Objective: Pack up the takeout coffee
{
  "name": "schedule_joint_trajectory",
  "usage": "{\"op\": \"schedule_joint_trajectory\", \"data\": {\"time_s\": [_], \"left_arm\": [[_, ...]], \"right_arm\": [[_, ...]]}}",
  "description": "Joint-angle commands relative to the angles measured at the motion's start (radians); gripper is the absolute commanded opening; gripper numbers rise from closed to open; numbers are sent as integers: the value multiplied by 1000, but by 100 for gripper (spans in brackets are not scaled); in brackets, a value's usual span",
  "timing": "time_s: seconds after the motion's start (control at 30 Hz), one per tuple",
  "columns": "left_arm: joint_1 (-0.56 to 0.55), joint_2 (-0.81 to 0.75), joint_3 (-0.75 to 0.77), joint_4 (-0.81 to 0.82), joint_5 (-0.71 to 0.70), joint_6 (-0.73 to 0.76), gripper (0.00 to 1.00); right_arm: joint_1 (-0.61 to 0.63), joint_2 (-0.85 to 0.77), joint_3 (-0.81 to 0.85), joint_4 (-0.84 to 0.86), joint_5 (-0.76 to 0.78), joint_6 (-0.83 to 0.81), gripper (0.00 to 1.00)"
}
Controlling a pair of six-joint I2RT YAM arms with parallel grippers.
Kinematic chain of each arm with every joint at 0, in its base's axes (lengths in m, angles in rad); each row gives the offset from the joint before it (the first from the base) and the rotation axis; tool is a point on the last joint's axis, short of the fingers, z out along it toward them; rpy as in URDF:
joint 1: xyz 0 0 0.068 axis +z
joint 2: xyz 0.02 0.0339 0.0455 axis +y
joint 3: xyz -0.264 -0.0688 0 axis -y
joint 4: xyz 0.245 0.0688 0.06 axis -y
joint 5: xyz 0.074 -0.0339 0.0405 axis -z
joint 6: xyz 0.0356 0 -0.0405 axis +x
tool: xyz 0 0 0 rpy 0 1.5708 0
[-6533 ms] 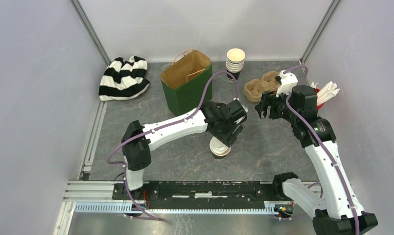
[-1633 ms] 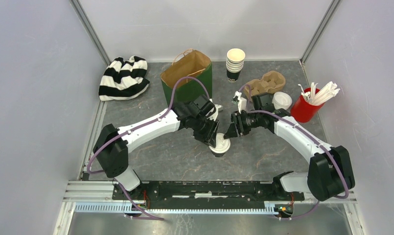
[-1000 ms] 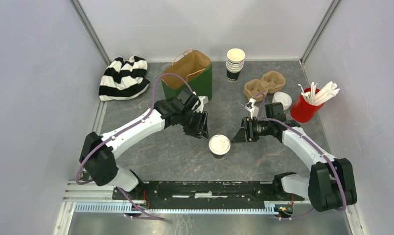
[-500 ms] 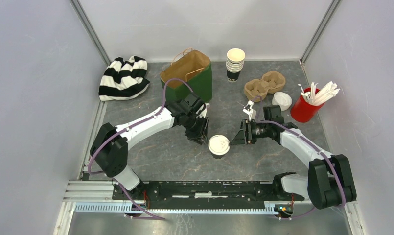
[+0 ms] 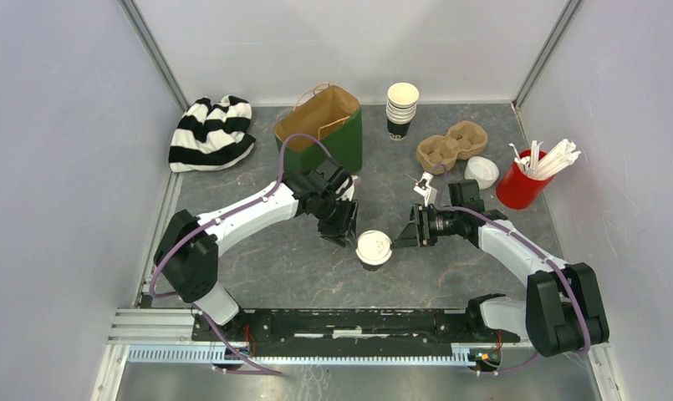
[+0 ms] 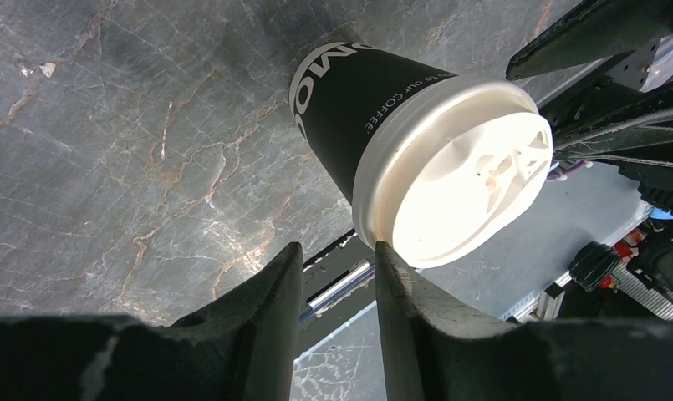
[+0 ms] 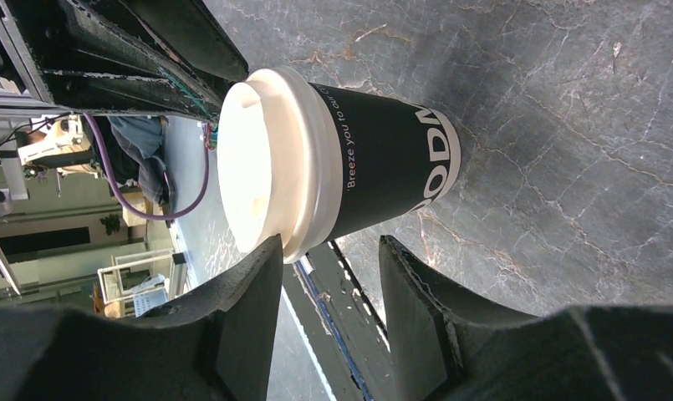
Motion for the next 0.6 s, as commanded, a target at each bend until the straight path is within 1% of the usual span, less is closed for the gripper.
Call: {"op": "schedule_joint_trajectory", "data": {"time_s": [0.0, 0.27, 0.37, 0.43, 0.5, 0.57], "left_arm": [[-9, 10, 35, 15, 26, -25, 43], [-23, 40, 24, 16, 3, -15, 41], [-38, 52, 24, -7, -35, -6, 40], [-59, 60, 16, -22, -75, 7, 40], [-83, 64, -14, -24, -113, 8, 40], [-105, 61, -51, -21, -147, 7, 39]], "right_arm": [[6, -7, -6, 25, 5, -5, 52], [26, -3, -6, 12, 52, -14, 51], [47, 5, -5, -47, 151, -64, 47], [57, 7, -17, -105, 258, -104, 44], [63, -11, -47, -151, 365, -141, 44], [63, -43, -91, -161, 455, -153, 45]]}}
